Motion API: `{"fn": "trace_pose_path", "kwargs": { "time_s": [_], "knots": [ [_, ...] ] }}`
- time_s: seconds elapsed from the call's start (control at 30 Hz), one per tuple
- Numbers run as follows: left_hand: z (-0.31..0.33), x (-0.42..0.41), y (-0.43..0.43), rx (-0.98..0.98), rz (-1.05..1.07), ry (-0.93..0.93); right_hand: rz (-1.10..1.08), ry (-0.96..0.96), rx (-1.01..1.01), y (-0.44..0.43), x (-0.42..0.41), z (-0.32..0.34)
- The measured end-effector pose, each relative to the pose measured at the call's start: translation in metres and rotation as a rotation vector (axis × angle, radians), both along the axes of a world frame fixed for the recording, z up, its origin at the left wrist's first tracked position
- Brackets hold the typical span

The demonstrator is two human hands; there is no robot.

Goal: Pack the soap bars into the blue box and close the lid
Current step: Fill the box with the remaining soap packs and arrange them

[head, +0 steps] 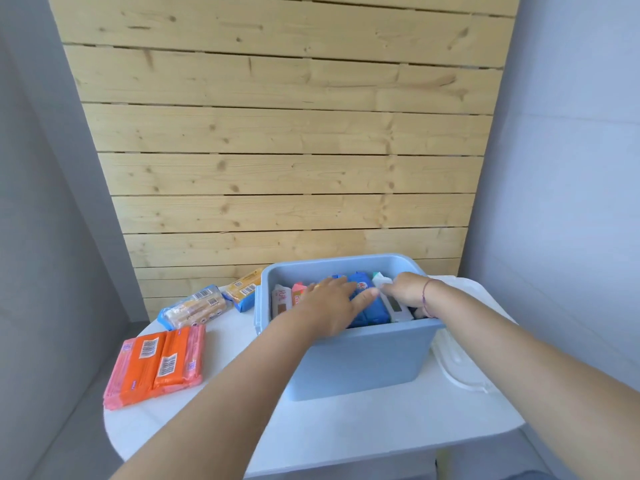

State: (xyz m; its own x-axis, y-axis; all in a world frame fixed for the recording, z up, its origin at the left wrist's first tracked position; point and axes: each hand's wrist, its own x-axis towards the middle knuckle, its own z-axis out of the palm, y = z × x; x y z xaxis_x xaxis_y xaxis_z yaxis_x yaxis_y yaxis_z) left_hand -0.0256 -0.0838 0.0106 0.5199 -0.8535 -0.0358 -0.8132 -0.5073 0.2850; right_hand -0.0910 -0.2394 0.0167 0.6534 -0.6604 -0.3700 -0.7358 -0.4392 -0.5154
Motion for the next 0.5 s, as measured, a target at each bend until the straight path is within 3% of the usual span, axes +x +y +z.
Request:
{"fn": "trace_pose_path", "kwargs": {
  "time_s": [0.17,0.27,0.5],
  "knots": [
    [-0.002,0.039,-0.002,0.076,0.16,0.123,0.187,0.005,-0.153,-0.003,0.002,0.009],
    [-0.006,0.045,-0.004,0.117,0.182,0.194,0.312,-0.011,-0.144,0.002,0.008,0.012],
    [-0.001,0.046,0.001,0.009,0.135,0.413,0.435,0.147,-0.126,0.006,0.012,0.019]
  ]
}}
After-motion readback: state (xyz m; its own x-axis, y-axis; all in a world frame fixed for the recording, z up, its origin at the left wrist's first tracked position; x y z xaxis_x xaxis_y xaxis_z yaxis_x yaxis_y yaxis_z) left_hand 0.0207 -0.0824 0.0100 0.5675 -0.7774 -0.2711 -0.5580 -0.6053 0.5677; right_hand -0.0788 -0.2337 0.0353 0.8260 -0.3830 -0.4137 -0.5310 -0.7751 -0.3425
